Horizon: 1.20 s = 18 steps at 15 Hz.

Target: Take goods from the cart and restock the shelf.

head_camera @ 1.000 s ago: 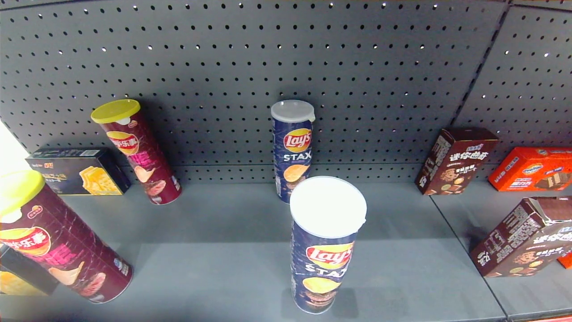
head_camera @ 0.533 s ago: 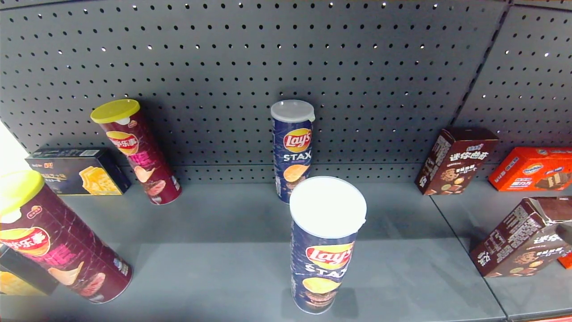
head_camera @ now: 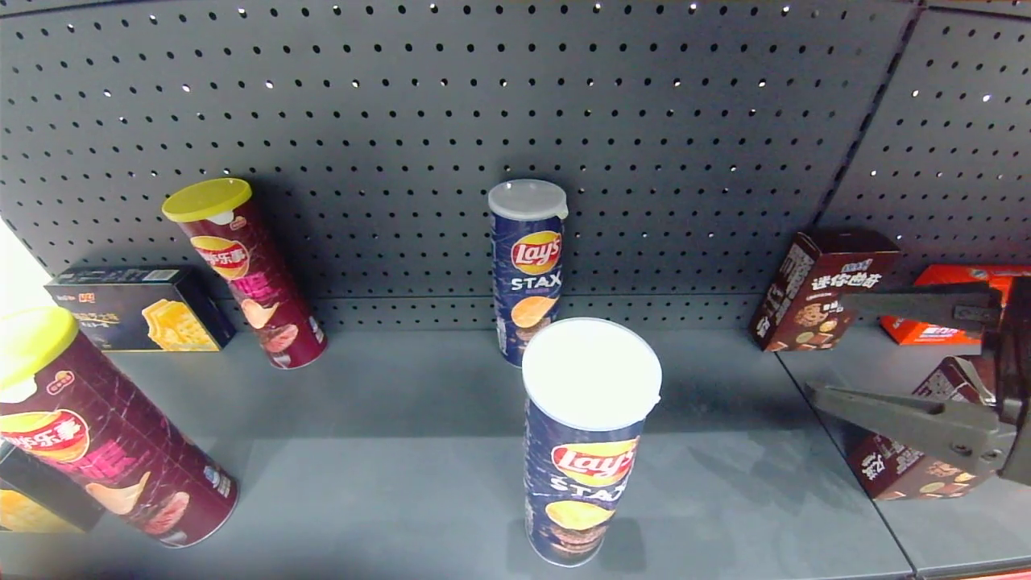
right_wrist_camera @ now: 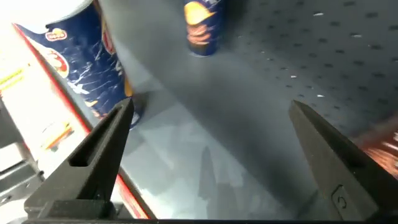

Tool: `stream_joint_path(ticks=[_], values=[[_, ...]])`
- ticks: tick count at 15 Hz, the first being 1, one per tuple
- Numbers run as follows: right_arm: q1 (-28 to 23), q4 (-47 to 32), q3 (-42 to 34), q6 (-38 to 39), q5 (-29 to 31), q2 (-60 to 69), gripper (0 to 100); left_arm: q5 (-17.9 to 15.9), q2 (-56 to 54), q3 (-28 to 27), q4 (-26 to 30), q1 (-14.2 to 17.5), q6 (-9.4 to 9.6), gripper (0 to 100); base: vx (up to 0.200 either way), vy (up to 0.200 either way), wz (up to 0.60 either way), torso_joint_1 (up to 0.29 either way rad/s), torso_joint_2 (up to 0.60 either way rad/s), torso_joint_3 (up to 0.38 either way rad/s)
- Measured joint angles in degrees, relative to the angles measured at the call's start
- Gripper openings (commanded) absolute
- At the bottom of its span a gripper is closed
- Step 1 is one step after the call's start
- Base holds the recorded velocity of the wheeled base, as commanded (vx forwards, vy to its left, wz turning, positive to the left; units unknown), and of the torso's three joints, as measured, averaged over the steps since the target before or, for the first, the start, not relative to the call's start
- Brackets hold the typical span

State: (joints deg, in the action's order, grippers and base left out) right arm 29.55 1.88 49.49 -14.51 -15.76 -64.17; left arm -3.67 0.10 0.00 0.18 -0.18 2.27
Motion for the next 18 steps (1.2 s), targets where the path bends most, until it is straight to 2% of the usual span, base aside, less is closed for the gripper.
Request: stream_joint_path(ticks=[7, 13, 18], values=[[7.3, -0.2, 0.1, -2.4, -0.1, -8.4, 100, 0.0, 0.0, 0.0, 0.0, 0.0, 0.09, 100, 0.0, 0.0, 0.0, 0.0, 0.0, 0.0], [10.6, 0.0, 0.1, -3.3, 0.0, -14.2, 100, 0.0, 0.0, 0.0, 0.1, 0.0, 0.05, 100, 0.0, 0.0, 0.0, 0.0, 0.0, 0.0], [11.0, 0.6, 0.1, -3.4, 0.1, -18.2, 100, 0.0, 0.0, 0.0, 0.1, 0.0, 0.02, 100, 0.0, 0.0, 0.0, 0.0, 0.0, 0.0]])
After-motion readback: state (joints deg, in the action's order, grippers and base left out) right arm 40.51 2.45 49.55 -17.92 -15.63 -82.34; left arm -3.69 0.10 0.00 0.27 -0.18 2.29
